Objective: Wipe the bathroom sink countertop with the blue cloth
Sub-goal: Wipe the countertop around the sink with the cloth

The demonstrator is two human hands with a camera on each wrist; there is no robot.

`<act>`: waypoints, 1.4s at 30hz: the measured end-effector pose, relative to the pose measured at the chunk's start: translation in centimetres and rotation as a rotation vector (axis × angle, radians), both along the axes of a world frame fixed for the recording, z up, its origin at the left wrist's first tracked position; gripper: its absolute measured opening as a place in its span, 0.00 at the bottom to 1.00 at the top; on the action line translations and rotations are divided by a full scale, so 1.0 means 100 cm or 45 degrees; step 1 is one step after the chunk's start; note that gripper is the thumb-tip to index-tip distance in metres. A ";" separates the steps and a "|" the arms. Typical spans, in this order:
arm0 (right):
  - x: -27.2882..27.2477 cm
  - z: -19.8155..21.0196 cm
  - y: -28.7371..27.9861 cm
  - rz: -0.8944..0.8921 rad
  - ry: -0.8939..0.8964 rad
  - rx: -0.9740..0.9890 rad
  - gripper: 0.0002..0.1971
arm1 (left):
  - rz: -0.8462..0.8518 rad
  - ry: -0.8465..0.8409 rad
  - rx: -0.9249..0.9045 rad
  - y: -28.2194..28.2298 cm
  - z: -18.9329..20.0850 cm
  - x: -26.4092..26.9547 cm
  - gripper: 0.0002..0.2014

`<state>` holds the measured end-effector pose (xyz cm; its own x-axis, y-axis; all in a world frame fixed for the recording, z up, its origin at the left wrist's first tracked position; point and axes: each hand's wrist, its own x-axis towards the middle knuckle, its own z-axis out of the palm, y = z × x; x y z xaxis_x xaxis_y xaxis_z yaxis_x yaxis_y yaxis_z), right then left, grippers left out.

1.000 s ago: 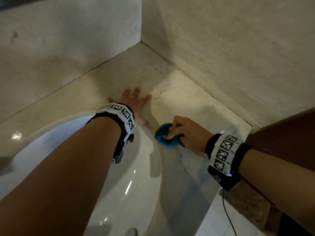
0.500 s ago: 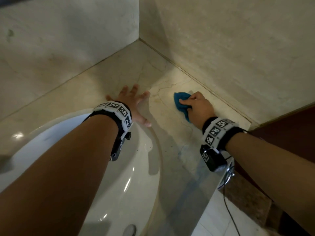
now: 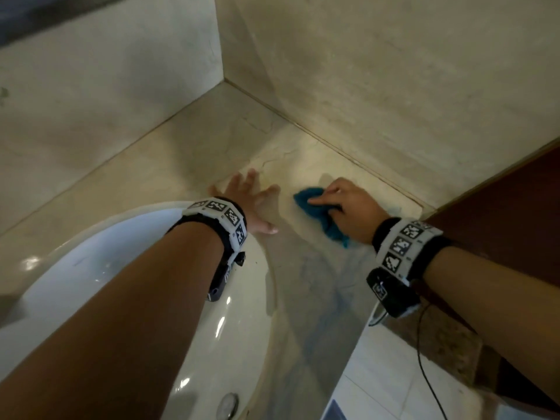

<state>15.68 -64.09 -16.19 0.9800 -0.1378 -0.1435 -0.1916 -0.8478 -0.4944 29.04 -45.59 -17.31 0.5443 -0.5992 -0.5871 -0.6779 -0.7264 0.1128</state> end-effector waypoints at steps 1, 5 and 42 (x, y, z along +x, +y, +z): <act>0.006 -0.001 -0.013 -0.158 -0.056 -0.016 0.16 | 0.009 -0.003 -0.002 0.002 -0.003 -0.001 0.46; 0.007 -0.024 -0.058 -0.527 0.126 -0.152 0.17 | -0.006 -0.041 -0.020 0.006 -0.007 -0.002 0.46; -0.056 -0.027 -0.075 -0.567 0.057 -0.325 0.20 | -0.003 -0.005 0.012 0.003 -0.003 0.001 0.47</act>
<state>10.09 -71.59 -18.87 0.8121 -0.5765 -0.0909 -0.5777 -0.7719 -0.2654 29.13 -45.24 -17.58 0.5454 -0.5950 -0.5903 -0.6801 -0.7258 0.1032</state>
